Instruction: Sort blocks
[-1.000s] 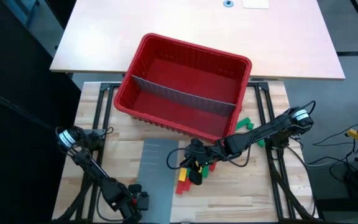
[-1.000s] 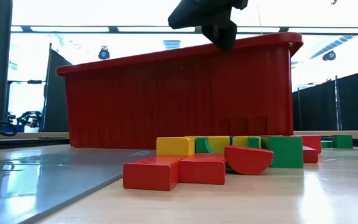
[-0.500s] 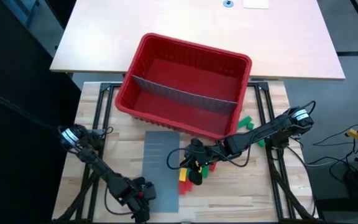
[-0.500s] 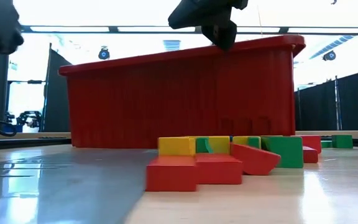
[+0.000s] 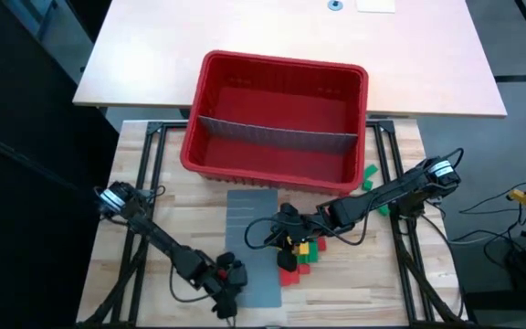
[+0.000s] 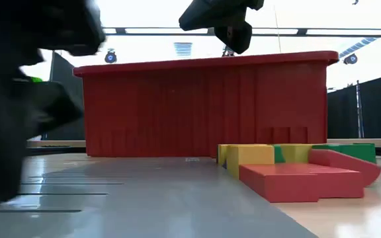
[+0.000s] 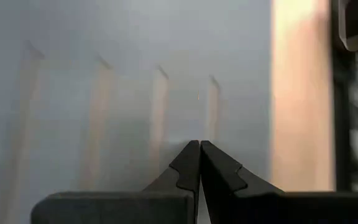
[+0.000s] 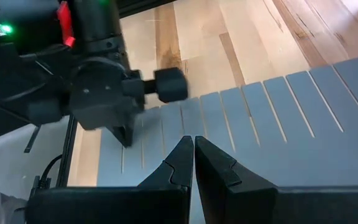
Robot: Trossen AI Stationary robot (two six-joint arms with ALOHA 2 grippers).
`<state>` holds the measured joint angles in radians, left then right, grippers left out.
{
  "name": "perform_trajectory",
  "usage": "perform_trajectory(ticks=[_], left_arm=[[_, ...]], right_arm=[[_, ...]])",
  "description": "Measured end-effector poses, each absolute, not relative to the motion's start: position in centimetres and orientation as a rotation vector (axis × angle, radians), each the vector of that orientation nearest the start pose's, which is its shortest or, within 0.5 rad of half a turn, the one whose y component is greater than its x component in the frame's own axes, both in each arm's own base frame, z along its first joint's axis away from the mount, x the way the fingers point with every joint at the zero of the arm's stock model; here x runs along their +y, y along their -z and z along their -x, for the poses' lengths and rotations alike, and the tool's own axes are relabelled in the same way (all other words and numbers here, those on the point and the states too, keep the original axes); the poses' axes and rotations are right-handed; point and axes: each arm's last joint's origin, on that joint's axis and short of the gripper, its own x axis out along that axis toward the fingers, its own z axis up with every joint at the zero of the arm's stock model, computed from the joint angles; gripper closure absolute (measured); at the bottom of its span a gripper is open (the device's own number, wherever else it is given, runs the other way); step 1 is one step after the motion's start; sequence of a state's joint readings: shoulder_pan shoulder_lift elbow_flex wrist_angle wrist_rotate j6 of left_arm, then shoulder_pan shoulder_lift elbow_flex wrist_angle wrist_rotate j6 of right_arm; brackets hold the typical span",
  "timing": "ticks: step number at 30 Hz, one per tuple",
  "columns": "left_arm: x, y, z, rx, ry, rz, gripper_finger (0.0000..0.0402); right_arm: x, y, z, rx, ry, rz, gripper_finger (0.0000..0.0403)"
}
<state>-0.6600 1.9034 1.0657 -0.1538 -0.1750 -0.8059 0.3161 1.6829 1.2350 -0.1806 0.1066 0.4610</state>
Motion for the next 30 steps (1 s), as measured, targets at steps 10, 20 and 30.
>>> perform_trajectory(ticks=[10,20,30], left_arm=[[-21.3,-13.5,-30.3,1.019,0.051,0.343,0.0401],[-22.3,-13.1,-28.0,1.141,0.022,0.272,0.0401],[-22.5,-13.3,-27.5,1.184,0.044,0.29,0.0401]], right_arm=[[11.4,-25.7,-35.7,0.649,-0.057,-0.315,0.0403],[11.5,-24.6,-34.7,0.791,-0.033,-0.26,0.0403],[11.6,-23.7,-34.0,0.86,-0.005,-0.215,0.0403]])
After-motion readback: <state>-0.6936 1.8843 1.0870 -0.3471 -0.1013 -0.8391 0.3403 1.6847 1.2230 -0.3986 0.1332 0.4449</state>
